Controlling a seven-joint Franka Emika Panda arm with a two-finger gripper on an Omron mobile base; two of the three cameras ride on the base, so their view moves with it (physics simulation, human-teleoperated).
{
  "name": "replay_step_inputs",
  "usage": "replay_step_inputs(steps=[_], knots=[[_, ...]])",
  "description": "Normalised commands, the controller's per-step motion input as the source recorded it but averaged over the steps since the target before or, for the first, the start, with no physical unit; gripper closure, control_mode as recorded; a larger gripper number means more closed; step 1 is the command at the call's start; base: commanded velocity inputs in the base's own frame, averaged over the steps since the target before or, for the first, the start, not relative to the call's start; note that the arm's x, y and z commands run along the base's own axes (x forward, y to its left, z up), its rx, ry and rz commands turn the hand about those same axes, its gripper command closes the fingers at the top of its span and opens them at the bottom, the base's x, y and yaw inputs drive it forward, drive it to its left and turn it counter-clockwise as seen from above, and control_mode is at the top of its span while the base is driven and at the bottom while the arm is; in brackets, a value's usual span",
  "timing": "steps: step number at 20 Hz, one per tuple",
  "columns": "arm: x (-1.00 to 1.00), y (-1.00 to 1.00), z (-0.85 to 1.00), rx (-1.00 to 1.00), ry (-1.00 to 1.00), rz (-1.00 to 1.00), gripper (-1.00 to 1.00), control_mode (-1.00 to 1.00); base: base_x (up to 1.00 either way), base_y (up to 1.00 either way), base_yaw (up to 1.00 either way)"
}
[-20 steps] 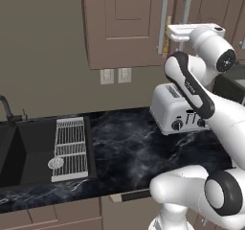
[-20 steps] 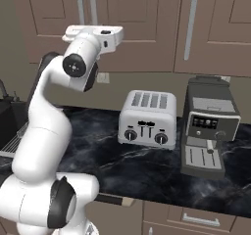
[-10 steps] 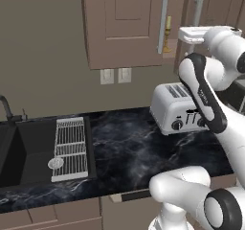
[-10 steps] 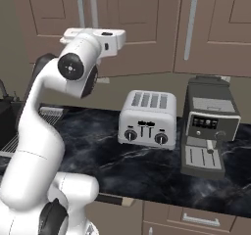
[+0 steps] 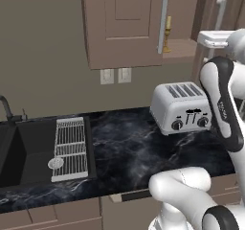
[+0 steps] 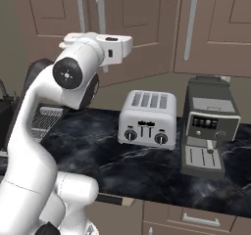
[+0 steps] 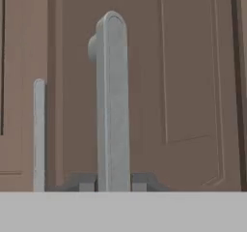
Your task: Get the candle and the beer from the cabinet and move them to the dining counter.
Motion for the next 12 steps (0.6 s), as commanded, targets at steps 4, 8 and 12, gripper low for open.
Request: replay_step_inputs(steps=[4, 8, 12], knots=[[-0.75, -0.66, 0.00, 0.00, 0.04, 0.00, 1.00, -1.00, 0.00, 0.00, 0.00], [-0.61, -0.65, 0.00, 0.00, 0.01, 0.00, 1.00, -1.00, 0.00, 0.00, 0.00], [-0.43, -0.56, 0.00, 0.00, 0.00, 0.00, 1.00, -1.00, 0.00, 0.00, 0.00]])
